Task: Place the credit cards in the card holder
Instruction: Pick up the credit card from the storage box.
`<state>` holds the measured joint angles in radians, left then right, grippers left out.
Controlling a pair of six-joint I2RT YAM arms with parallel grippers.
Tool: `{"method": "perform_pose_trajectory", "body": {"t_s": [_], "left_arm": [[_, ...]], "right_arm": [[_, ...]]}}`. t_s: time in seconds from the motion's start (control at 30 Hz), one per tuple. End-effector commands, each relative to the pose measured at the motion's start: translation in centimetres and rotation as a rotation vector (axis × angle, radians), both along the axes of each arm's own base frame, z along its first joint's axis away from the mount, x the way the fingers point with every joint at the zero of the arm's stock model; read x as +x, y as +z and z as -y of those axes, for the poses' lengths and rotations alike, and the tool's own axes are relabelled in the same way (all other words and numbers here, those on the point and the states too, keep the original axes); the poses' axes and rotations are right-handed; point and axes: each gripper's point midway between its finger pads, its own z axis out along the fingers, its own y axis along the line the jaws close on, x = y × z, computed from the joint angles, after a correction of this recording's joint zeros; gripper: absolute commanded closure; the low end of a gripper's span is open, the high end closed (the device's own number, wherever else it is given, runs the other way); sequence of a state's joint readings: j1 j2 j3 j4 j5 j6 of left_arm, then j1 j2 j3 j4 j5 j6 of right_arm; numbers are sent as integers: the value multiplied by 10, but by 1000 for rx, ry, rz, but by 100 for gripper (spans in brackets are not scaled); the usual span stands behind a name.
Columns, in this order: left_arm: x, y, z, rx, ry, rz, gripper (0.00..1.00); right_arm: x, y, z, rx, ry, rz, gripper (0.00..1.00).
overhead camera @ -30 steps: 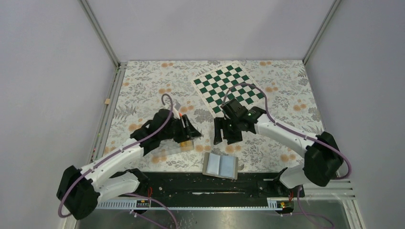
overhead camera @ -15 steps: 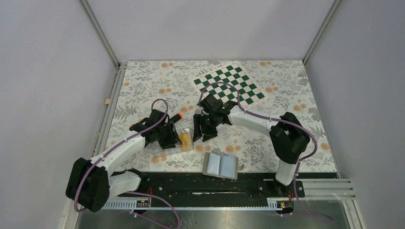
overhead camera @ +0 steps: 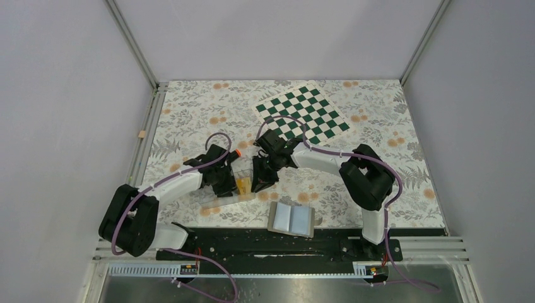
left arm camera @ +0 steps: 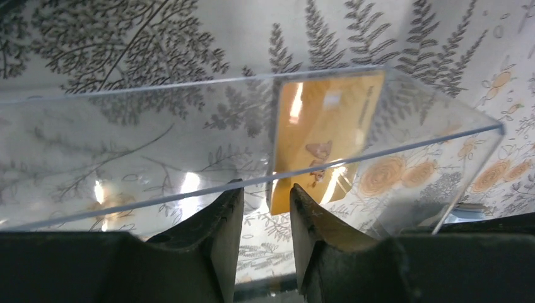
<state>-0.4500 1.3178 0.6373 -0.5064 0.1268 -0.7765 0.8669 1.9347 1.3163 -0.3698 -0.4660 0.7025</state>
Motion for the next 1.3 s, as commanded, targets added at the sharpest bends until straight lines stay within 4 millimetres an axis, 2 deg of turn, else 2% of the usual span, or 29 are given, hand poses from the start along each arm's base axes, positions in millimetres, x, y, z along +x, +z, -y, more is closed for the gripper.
{"method": "perform_pose_trajectory", "body": {"t_s": [0.0, 0.07, 0.27, 0.4, 0.67, 0.8, 1.03, 1.27], "left_arm": [[17, -2, 6, 36, -7, 53, 67], [17, -6, 10, 46, -20, 43, 70], [16, -5, 22, 55, -50, 53, 93], [15, 0, 25, 69, -63, 72, 100], [16, 21, 29, 99, -95, 130, 100], [16, 21, 29, 138, -127, 125, 100], [17, 26, 35, 145, -152, 140, 92], [12, 16, 13, 261, -110, 97, 90]], "right_arm": [[0, 16, -16, 65, 19, 8, 79], [-1, 18, -17, 70, 21, 7, 80], [-4, 20, -18, 77, 27, 4, 82], [-6, 20, -19, 77, 29, -2, 83], [-7, 21, -19, 79, 33, -2, 84], [-8, 20, -19, 78, 33, -7, 84], [-9, 18, -18, 75, 34, -10, 84], [-9, 20, -17, 77, 34, -8, 84]]}}
